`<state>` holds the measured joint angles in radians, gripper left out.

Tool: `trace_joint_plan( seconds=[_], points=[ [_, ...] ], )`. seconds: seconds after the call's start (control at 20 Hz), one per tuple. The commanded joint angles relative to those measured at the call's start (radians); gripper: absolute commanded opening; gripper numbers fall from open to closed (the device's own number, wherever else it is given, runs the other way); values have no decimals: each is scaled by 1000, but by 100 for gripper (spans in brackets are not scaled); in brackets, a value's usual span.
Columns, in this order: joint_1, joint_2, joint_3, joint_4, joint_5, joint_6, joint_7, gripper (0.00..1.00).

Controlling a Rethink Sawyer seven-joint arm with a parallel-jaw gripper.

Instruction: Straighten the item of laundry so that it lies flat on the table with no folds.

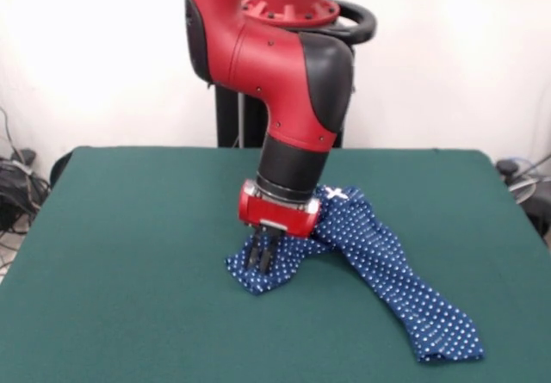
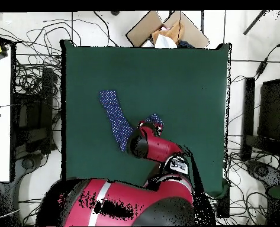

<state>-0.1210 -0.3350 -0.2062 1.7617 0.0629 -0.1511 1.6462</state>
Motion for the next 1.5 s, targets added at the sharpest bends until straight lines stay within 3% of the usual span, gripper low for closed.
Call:
trace_joint_plan(
  seconds=[0.05,0.5,1.5],
  points=[
    [24,48,57,-190,-41,15,59,0],
    [-22,43,126,-260,-115,91,37,0],
    [-15,73,113,-362,-151,199,52,0]
  ],
)
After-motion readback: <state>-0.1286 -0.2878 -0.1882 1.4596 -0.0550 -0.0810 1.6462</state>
